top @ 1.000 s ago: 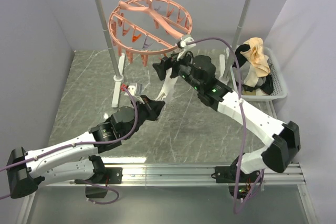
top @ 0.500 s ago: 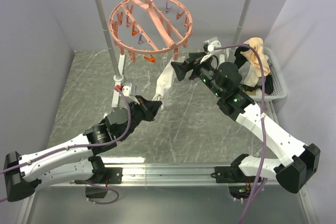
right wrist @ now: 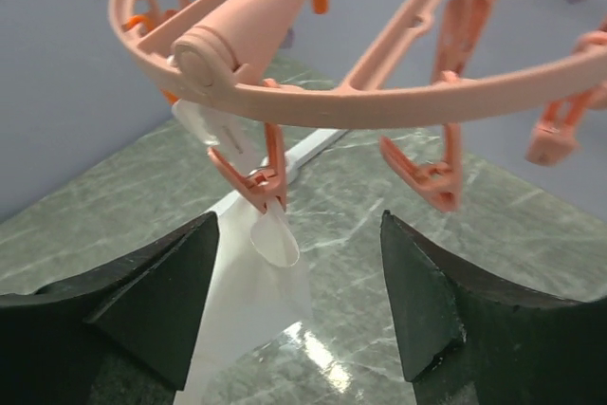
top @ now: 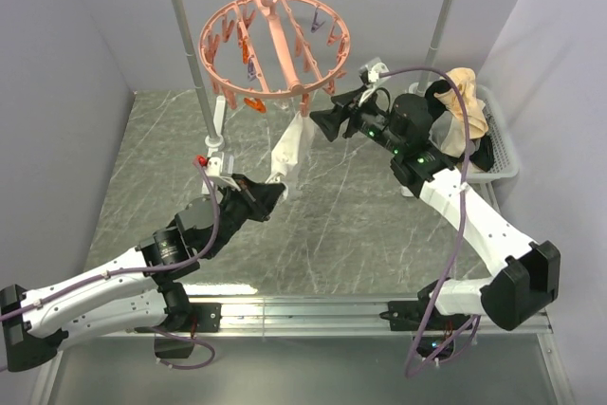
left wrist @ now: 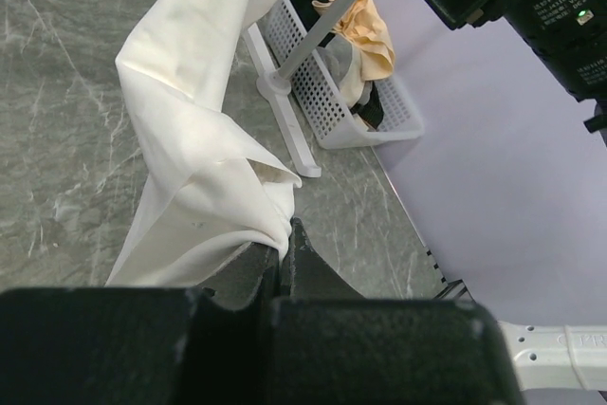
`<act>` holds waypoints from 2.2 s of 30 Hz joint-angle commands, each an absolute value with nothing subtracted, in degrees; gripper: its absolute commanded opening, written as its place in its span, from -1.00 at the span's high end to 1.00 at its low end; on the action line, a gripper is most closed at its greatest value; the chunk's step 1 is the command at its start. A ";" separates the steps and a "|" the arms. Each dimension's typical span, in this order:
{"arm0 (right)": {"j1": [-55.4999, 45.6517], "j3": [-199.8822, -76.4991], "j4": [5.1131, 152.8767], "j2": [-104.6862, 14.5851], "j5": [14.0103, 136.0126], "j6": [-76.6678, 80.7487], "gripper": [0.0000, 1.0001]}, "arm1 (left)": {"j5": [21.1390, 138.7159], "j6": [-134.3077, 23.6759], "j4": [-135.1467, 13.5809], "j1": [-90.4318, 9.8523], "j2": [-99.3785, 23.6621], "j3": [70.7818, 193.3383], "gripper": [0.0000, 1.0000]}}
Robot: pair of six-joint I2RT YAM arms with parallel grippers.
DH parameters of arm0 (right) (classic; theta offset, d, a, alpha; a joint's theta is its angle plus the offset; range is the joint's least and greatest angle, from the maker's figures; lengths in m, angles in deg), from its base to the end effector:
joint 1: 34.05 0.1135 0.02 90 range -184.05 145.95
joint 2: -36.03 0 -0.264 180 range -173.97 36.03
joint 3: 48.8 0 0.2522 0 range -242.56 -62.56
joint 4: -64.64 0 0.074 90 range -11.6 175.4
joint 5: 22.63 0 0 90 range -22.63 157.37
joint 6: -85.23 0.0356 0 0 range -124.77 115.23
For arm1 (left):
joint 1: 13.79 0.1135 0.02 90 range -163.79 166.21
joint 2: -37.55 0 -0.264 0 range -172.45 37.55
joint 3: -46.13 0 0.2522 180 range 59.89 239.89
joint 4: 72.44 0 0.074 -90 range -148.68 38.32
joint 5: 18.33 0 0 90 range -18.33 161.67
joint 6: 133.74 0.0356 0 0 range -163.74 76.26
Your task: Remove the underwear clipped to the hanger
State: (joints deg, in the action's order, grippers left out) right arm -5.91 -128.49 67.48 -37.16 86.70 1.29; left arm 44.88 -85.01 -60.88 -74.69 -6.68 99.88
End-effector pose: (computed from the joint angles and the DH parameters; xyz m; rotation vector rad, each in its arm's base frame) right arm 0.2604 0.1526 0.4016 -0.5657 1.4486 0.7287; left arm 0.1041 -0.1541 0.3356 -0.0926 1.6947 -0.9946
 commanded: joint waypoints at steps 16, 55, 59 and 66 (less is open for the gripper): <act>-6.19 -139.37 66.89 -47.73 103.14 2.08 -0.64 | 46.88 -85.57 -61.14 -75.05 -5.43 101.29 0.99; -5.32 -101.26 55.64 -21.46 91.19 13.07 -1.00 | 45.65 -85.40 -59.38 -74.96 -7.36 102.60 0.99; 1.27 -94.47 53.27 -19.26 87.85 10.52 -1.00 | 46.35 -84.78 -58.85 -74.96 -8.59 104.97 0.99; 10.93 -87.70 49.40 -15.92 88.38 10.87 -1.00 | 47.58 -84.51 -57.97 -74.96 -10.26 107.44 0.99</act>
State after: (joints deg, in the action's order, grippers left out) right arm 7.60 -88.21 56.07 -18.30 89.44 10.84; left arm 46.21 -84.95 -56.90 -74.76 -9.67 104.53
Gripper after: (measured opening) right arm 0.999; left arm 0.015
